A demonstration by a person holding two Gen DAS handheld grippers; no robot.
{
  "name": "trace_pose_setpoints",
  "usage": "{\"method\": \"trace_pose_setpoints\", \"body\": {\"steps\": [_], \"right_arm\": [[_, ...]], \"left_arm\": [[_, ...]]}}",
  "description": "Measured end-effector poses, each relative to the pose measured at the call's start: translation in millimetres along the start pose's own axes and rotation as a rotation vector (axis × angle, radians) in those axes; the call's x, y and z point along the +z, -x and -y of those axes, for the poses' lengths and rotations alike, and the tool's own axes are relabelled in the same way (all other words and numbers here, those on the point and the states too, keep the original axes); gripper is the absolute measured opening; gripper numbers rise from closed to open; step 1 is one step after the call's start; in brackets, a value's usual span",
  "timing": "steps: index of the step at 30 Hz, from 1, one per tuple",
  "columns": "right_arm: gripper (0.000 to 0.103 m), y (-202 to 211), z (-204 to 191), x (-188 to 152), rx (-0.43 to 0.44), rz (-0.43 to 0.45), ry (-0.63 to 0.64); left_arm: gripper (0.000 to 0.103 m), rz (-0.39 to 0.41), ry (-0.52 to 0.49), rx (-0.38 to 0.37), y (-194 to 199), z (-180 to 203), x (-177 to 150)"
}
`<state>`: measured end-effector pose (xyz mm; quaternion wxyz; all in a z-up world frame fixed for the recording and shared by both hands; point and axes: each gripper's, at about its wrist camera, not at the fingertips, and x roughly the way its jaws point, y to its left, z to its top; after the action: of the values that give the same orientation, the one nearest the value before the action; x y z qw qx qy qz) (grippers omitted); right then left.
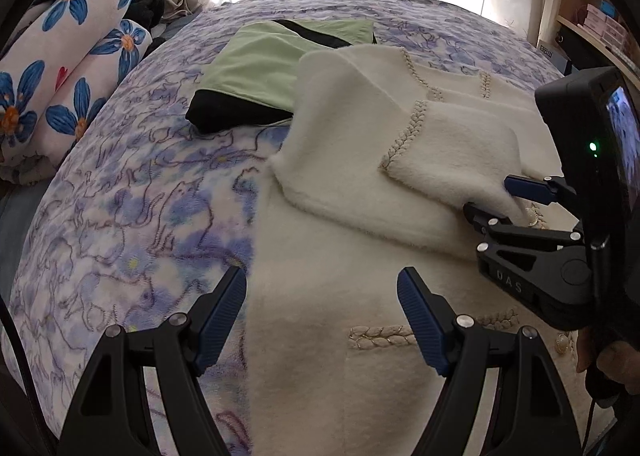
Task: Fold large clothes
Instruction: 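Fold the grasped sleeve across the cardigan front with the left tool, release, then grasp the cardigan side edge with the left tool while the right grasps the braided front edge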
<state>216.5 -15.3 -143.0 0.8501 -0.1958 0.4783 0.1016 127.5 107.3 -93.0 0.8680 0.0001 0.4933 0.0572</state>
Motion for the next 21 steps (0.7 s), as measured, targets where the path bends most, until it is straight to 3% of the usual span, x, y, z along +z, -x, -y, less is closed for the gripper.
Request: {"method": "trace_pose_setpoints", "body": {"steps": [1, 3, 6, 9, 11, 12, 14, 17, 21], "right_arm": [[0.018, 0, 2, 5, -0.004, -0.008, 0.017], [0.015, 12, 15, 18, 0.024, 0.021, 0.000], [0.015, 56, 52, 40, 0.002, 0.186, -0.064], [0.015, 96, 110, 42, 0.058, 0.346, -0.234], [0.016, 101, 142, 31, 0.060, 0.387, -0.339], [0.018, 93, 158, 20, 0.064, 0.361, -0.395], [0.038, 59, 183, -4, 0.077, 0.205, -0.498], [0.040, 14, 204, -54, 0.155, -0.002, -0.593], [0.040, 3, 232, -92, 0.223, -0.034, -0.700]], "left_arm": [[0.077, 0.002, 0.004, -0.001, 1, -1, 0], [0.077, 0.007, 0.009, -0.003, 2, -1, 1], [0.076, 0.018, 0.015, -0.007, 6, 0, 3], [0.077, 0.030, 0.022, -0.020, 9, 3, 5], [0.076, 0.032, 0.019, -0.026, 9, 6, 6], [0.076, 0.033, 0.016, -0.031, 9, 8, 6], [0.076, 0.032, 0.007, -0.035, 7, 12, 7], [0.076, 0.028, -0.018, -0.043, 4, 17, 11], [0.077, 0.029, -0.047, -0.056, -7, 19, 34]]}}
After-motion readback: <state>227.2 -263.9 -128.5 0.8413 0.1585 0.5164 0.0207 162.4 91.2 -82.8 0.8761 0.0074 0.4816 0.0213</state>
